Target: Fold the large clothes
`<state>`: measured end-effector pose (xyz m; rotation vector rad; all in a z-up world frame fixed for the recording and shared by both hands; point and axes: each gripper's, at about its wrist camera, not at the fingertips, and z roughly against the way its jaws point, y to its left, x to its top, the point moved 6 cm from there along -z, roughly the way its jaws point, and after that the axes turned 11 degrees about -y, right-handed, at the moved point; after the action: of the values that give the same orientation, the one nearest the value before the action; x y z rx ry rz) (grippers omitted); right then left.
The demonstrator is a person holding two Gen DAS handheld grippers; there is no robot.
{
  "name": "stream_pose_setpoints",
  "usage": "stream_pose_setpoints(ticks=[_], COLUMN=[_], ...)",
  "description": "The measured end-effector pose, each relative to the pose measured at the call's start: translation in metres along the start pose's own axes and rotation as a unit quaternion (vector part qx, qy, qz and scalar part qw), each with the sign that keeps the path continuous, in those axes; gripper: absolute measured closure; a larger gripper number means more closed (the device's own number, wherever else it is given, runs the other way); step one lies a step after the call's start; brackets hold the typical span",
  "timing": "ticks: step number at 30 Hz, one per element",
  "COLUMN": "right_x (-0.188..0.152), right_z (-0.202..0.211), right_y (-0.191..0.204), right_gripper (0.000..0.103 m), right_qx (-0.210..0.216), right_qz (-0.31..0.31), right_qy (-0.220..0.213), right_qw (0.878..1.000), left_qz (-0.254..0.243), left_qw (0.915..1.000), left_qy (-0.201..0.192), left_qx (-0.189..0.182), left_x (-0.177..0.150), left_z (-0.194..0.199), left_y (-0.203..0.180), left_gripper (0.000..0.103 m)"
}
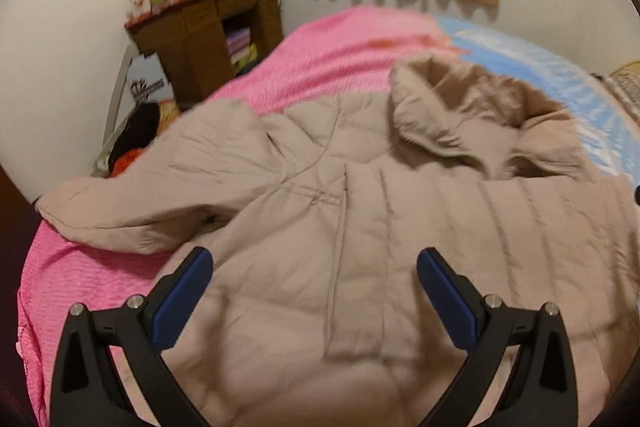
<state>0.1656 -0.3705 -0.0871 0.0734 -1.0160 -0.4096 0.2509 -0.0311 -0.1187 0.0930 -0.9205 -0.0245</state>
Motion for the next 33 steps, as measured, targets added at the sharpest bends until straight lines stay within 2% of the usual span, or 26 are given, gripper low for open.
stream_pose_setpoints(ticks=[3, 6, 11, 16, 18, 19, 20, 21, 23, 25, 27, 29, 33], right_x=[-0.022, -0.034, -0.034, -0.033, -0.030, -0.028, -0.026, -0.026, -0.031, -0.043, -0.058, -0.075, -0.110], right_z=[-0.033, -0.033, -0.033, -0.034, -0.020, -0.007, 0.014, 0.026, 0.046, 0.059, 0.061, 0.053, 0.018], right_y=[-0.025, -0.035, -0.032, -0.021, -0.010, -0.002, 0.011, 0.020, 0.042, 0.069, 0.096, 0.111, 0.106], right_gripper=[0.047, 0.047, 0.046, 0.046, 0.046, 0.046, 0.046, 0.046, 0.045, 0.045, 0.044, 0.042, 0.039], right_qx=[-0.015, -0.004, -0.011, -0.054, -0.080, -0.070, -0.041, -0.028, -0.007, 0.032, 0.058, 0.064, 0.054], right_qz=[-0.008, -0.018, -0.011, 0.032, 0.059, 0.058, 0.051, 0.050, 0.055, 0.066, 0.090, 0.119, 0.131], right_qy=[0.029, 0.009, 0.006, 0.018, 0.023, 0.006, -0.021, -0.030, -0.035, -0.030, -0.020, -0.008, 0.042], right_qw=[0.999, 1.000, 1.000, 0.998, 0.995, 0.996, 0.998, 0.998, 0.998, 0.997, 0.994, 0.991, 0.989], left_qz=[-0.004, 0.003, 0.001, 0.001, 0.010, 0.013, 0.021, 0.030, 0.056, 0.079, 0.095, 0.118, 0.167], left_qw=[0.9997, 0.9999, 0.9999, 0.9999, 0.9996, 0.9994, 0.9991, 0.9987, 0.9971, 0.9950, 0.9940, 0.9921, 0.9854], left_qy=[0.017, 0.010, 0.012, 0.012, 0.016, 0.017, 0.014, 0.007, -0.005, -0.014, -0.025, -0.030, -0.029], left_qx=[0.017, 0.001, -0.001, -0.003, -0.019, -0.027, -0.035, -0.040, -0.052, -0.059, -0.047, -0.031, 0.017], left_x=[-0.011, -0.017, -0.021, -0.020, -0.019, -0.020, -0.018, -0.016, -0.014, -0.014, -0.012, -0.008, -0.005], left_z=[-0.025, -0.034, -0.041, -0.039, -0.031, -0.025, -0.016, -0.009, 0.010, 0.025, 0.034, 0.038, 0.032], left_y=[-0.005, -0.006, -0.005, -0.005, -0.001, 0.001, 0.009, 0.015, 0.034, 0.060, 0.089, 0.126, 0.211], left_gripper=[0.000, 0.000, 0.000, 0.000, 0.000, 0.000, 0.000, 0.000, 0.000, 0.000, 0.000, 0.000, 0.000])
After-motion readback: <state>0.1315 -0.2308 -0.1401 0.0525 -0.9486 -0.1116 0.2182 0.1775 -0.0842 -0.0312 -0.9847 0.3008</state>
